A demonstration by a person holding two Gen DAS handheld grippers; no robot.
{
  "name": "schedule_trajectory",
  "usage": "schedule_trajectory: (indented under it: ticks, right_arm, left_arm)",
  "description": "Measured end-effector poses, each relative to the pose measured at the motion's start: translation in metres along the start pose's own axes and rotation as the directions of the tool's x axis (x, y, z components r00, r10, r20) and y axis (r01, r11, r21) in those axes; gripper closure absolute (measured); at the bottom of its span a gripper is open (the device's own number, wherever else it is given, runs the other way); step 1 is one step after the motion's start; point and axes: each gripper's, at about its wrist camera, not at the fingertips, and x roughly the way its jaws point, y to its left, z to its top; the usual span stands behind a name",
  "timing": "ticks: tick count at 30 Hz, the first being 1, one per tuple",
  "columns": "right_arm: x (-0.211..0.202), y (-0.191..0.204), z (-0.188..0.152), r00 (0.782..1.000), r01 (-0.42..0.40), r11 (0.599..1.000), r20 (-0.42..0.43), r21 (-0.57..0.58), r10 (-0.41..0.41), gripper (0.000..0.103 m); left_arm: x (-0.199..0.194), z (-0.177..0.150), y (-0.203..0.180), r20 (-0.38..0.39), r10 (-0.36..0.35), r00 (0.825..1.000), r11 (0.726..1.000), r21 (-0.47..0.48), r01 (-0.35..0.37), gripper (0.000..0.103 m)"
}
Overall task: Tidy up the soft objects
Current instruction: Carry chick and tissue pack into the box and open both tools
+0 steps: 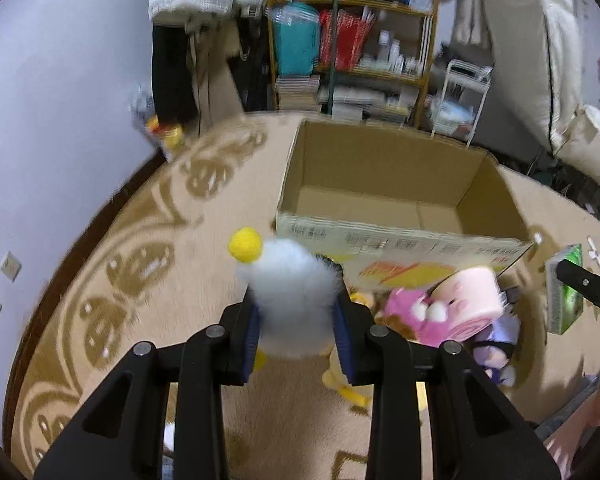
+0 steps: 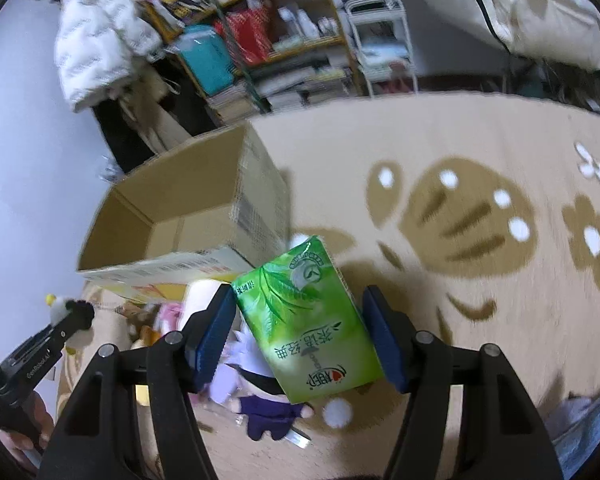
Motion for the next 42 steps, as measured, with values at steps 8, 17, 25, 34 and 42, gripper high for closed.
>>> schedule_trajectory:
  ticks: [8,17,25,34,42]
  right_arm:
    - [-0.023,0.025,0.006,0.990,-0.053,0.994,0.126,-0.091,0.064,0.035]
    - [-0.036,0.050,0.026,0.966,-0.054,0.983,0.239,-0.174,0.096,0.036]
    - [-0.035,0.063,0.052,0.957,-0.044,0.972,0.269,-0.232,0.108,0.036]
    - [-0.015,0.075,0.077,0.947,-0.024,0.958,0.301,-0.285,0.114,0.036]
    - [0.020,0.079,0.063,0.948,-0.039,0.956,0.290,-0.290,0.127,0.042]
  left_arm:
    - [-0.024,0.019,0.008,0.184,0.000,0.983,1.000,0.009,-0.002,0.072]
    - [-0.034,0.039,-0.007,0.275,-0.026,0.961,0.998,0.066,0.008,0.072]
    - [-0.029,0.069,-0.022,0.317,-0.053,0.947,0.993,0.121,0.015,0.072]
    - [0.002,0.091,-0.027,0.305,-0.040,0.952,0.995,0.104,0.009,0.072]
    - [0.040,0.087,-0.027,0.191,-0.047,0.981,0.992,0.128,0.023,0.071]
